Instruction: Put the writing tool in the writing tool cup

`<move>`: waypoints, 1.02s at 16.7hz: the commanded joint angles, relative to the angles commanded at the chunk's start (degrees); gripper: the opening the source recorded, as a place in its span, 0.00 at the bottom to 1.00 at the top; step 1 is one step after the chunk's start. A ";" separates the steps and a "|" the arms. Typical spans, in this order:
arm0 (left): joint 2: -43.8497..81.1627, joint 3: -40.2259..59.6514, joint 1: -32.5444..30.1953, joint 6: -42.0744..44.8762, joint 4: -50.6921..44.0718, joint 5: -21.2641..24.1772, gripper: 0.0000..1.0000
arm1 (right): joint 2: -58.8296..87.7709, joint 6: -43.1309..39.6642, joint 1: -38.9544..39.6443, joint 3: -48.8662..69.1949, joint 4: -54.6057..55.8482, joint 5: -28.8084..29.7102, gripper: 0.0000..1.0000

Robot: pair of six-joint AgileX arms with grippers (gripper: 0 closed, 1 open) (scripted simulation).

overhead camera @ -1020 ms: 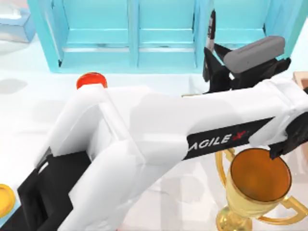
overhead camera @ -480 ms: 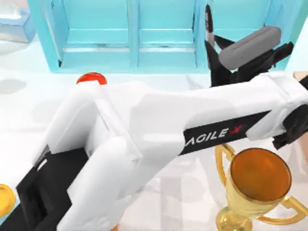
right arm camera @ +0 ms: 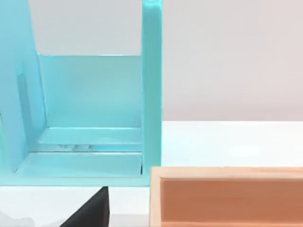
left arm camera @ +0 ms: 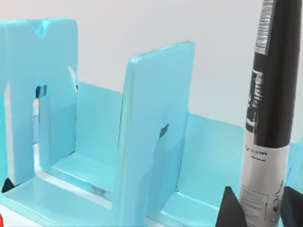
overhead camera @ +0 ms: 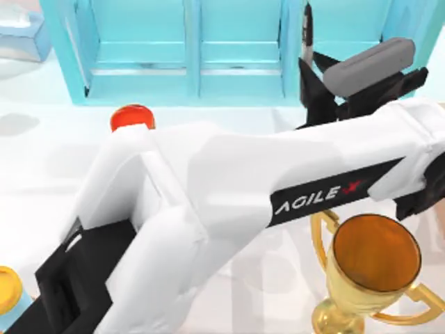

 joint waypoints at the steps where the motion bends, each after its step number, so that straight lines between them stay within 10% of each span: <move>1: 0.49 -0.28 0.19 -0.37 -1.62 0.08 0.00 | 0.00 0.00 0.00 0.00 0.00 0.00 1.00; 7: 1.16 -0.62 0.36 -0.71 -3.12 0.03 0.00 | 0.00 0.00 0.00 0.00 0.00 0.00 1.00; 17: 1.16 -0.62 0.36 -0.71 -3.12 0.03 0.75 | 0.00 0.00 0.00 0.00 0.00 0.00 1.00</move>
